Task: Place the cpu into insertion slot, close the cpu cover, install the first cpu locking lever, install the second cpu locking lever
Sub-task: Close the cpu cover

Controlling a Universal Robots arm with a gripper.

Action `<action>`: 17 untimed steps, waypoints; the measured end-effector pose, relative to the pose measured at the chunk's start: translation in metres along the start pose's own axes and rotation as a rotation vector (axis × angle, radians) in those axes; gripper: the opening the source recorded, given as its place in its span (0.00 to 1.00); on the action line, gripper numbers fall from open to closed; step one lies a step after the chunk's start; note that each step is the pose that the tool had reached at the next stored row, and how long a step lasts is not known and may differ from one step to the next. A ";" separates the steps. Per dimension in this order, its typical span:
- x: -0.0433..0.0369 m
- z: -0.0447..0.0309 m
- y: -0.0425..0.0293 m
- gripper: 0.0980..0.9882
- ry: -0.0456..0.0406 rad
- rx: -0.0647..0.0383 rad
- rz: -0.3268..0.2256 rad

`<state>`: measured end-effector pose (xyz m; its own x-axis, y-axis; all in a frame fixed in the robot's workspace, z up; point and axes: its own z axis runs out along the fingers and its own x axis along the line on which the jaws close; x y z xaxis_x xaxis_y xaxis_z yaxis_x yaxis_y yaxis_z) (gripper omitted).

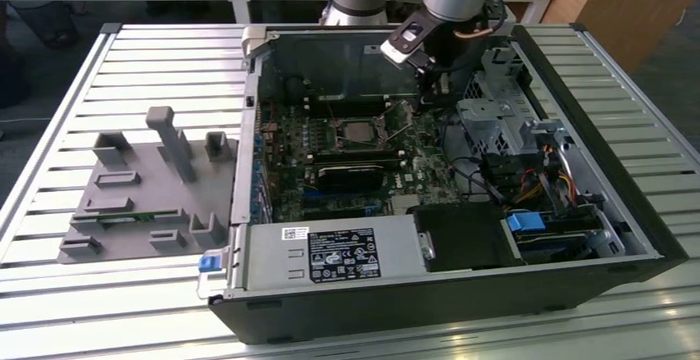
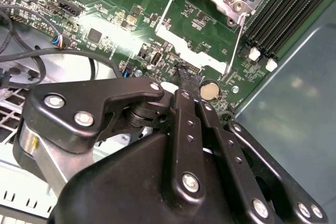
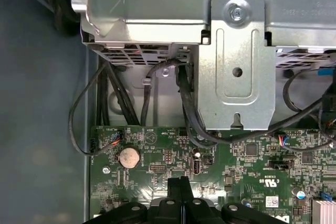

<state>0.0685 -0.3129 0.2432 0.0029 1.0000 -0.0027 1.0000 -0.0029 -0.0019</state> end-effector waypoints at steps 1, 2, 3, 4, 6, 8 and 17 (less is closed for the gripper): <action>0.0000 0.0011 0.0000 0.01 0.0000 0.000 0.000; 0.0000 0.0018 0.0000 0.01 0.0001 0.000 0.000; 0.0000 0.0020 -0.0001 0.01 -0.0001 0.000 0.000; 0.0000 0.0021 -0.0004 0.01 -0.0002 0.000 0.000; 0.0000 0.0022 -0.0010 0.01 -0.0001 0.000 0.000; 0.0000 0.0023 -0.0022 0.01 0.0000 0.000 0.000; 0.0000 0.0023 -0.0093 0.01 0.0000 0.000 0.000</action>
<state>0.0592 -0.3129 0.2409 0.0026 1.0000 -0.0026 1.0000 -0.0026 -0.0022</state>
